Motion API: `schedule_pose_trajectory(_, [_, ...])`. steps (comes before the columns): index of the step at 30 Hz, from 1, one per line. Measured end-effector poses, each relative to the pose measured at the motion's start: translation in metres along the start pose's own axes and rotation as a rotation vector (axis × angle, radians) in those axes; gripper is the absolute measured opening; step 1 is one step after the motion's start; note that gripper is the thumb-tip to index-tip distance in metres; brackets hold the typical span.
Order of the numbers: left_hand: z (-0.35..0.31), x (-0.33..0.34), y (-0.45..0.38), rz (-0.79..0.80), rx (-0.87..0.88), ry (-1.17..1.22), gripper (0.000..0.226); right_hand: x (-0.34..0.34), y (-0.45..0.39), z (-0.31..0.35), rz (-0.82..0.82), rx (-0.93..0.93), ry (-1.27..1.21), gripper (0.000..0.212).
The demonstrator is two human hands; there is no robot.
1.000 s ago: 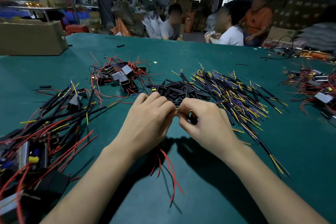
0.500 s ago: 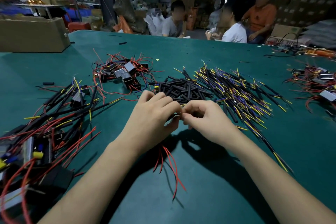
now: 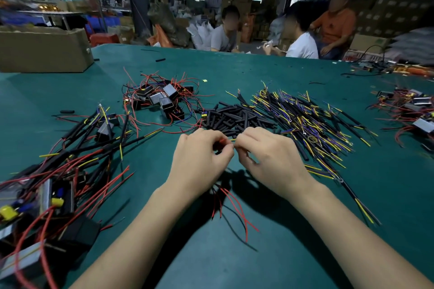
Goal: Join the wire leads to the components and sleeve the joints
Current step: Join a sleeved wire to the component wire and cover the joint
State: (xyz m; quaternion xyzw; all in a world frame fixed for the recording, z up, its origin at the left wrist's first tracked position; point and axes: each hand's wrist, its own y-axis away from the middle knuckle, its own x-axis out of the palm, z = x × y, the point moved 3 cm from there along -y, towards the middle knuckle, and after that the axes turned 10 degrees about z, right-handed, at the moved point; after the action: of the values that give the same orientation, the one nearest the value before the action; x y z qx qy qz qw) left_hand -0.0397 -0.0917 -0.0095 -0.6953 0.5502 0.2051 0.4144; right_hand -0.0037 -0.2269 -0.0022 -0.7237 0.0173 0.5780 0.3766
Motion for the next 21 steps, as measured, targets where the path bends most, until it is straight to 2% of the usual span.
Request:
schedule_pose_trajectory(3, [0.011,-0.005,-0.005,0.149,-0.188,0.369,0.02,0.003,-0.001,0.006,-0.039,-0.123,0.19,0.004])
schedule_pose_trajectory(5, [0.015,-0.007,-0.004,0.215,-0.231,0.495,0.021,0.005,-0.002,0.007,-0.046,-0.072,0.096,0.006])
schedule_pose_trajectory(7, [0.014,-0.011,-0.002,0.179,-0.137,0.448,0.016,0.006,0.0,0.006,-0.041,0.037,-0.159,0.006])
schedule_pose_trajectory(9, [0.01,-0.014,0.001,0.111,0.011,0.296,0.012,0.009,0.001,-0.001,-0.01,0.12,-0.401,0.004])
schedule_pose_trajectory(12, [0.006,-0.013,0.003,0.051,0.15,0.109,0.006,0.011,0.002,-0.009,-0.002,0.157,-0.556,0.004])
schedule_pose_trajectory(15, [0.004,-0.013,0.004,-0.004,0.183,0.02,0.005,0.01,0.001,-0.009,-0.013,0.16,-0.588,0.004])
schedule_pose_trajectory(21, [0.007,-0.013,0.002,0.048,0.08,0.211,0.01,0.006,0.002,-0.003,-0.047,0.077,-0.396,0.004])
